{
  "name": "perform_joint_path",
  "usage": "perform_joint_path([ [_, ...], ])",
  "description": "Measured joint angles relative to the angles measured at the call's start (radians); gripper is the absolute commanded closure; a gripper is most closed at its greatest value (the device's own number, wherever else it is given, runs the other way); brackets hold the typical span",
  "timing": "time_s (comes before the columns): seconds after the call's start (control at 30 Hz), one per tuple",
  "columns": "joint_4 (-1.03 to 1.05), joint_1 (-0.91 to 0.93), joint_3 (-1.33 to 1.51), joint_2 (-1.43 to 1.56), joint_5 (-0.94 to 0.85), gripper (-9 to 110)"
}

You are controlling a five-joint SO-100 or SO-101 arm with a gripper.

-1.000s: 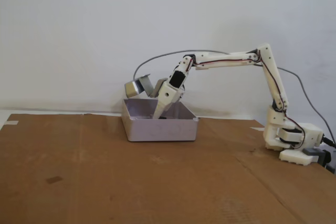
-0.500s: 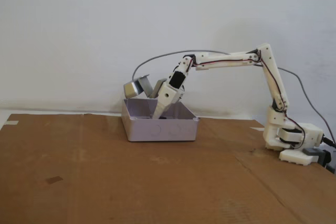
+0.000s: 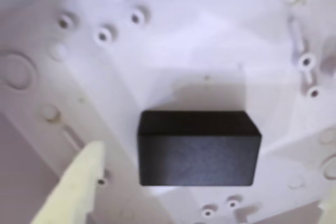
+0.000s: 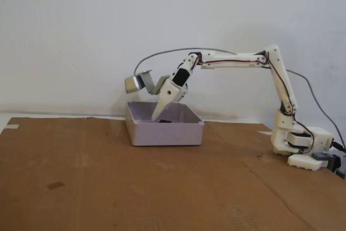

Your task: Grasp a block and put it in the box.

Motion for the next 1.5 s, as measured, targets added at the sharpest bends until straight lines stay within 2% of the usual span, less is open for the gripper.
perform_joint_path([
  [1.0,0.0,-0.075,-0.387,0.0,0.0,52],
  [1.23,0.0,-0.112,-0.405,0.0,0.0,52],
  [1.33,0.0,-0.132,-0.422,0.0,0.0,58],
  [1.5,0.0,-0.156,-0.439,0.0,0.0,81],
])
